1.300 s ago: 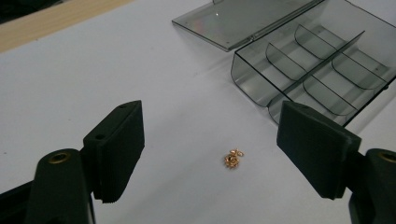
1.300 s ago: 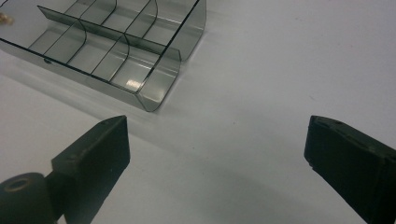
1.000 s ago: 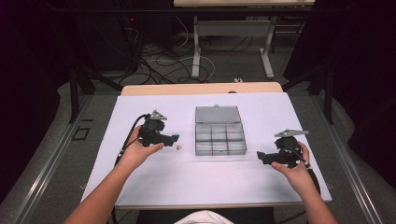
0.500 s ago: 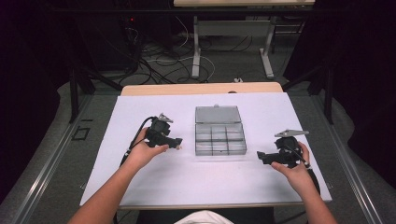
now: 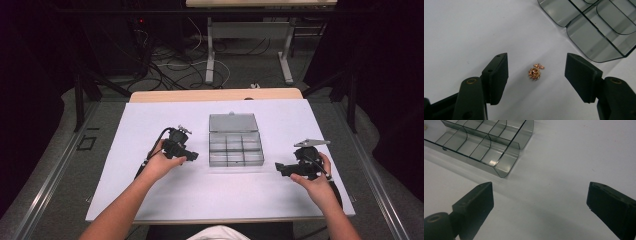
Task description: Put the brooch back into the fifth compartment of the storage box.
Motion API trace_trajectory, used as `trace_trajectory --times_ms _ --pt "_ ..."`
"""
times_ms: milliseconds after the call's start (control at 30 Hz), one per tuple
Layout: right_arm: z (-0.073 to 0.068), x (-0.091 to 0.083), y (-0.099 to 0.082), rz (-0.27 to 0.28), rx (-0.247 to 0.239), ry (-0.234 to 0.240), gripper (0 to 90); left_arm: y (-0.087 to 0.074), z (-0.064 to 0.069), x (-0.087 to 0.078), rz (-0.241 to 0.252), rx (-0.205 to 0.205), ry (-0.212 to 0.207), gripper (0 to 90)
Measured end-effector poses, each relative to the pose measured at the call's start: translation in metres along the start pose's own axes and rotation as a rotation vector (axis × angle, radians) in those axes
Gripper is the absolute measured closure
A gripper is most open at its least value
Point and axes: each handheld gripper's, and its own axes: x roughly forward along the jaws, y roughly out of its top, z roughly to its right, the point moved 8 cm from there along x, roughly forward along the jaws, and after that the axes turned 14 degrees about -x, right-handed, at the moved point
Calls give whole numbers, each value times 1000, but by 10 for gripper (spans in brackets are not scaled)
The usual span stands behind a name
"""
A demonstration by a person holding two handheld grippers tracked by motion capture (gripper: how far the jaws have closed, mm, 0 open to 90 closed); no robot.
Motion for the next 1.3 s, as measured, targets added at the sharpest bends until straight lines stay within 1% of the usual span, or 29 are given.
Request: trace_trajectory --times_ms 67,100,133,167,233,267,300,367,400,433,533,600,667,733,800,867,933,1000,1133,1300 --pt "0 0 0 1 0 1 69 0 0 2 -5 -5 3 367" --pt "0 0 0 1 -2 1 69 1 -1 3 -5 1 10 381" --pt "1 0 0 1 -1 0 69 0 -1 4 -14 -14 11 394" --pt "0 0 0 1 4 -1 69 0 -3 5 -13 -3 19 397" --pt "0 0 0 0 5 -1 70 0 -3 7 -18 -10 13 404" --pt "0 1 -1 -2 5 -1 70 -1 -2 8 -23 -24 6 423" --pt "0 1 -1 -3 4 -1 70 -1 -4 9 -28 -15 12 432" --pt "0 1 -1 -3 3 1 71 -2 -4 12 -44 -33 14 446" --pt "0 1 -1 -3 2 1 71 -2 -4 12 -44 -33 14 454" --pt "0 1 -1 -4 0 1 71 -2 -4 13 -47 -49 10 466" --pt "1 2 -2 -5 2 1 72 -3 -6 14 -60 -43 15 484" --pt "1 2 -2 -4 2 1 72 -3 -7 15 -63 -31 22 497" --pt "1 2 -2 -5 -1 2 72 -4 -5 16 -65 -38 15 530" --pt "1 2 -2 -6 -1 2 72 -5 -4 17 -65 -35 20 549" --pt "1 2 -2 -6 1 1 72 -4 -5 17 -64 -21 30 558" --pt "1 2 -2 -7 -3 2 73 -5 -3 17 -70 -24 29 566" --pt "1 3 -2 -8 0 1 73 -5 -3 18 -71 -16 36 585" --pt "1 3 -3 -9 -2 -2 75 -7 -1 19 -79 -24 37 598" --pt "1 3 -3 -9 -1 2 76 -7 -2 20 -81 1 62 623" --pt "1 3 -4 -14 4 4 77 -7 -2 20 -84 3 78 657"
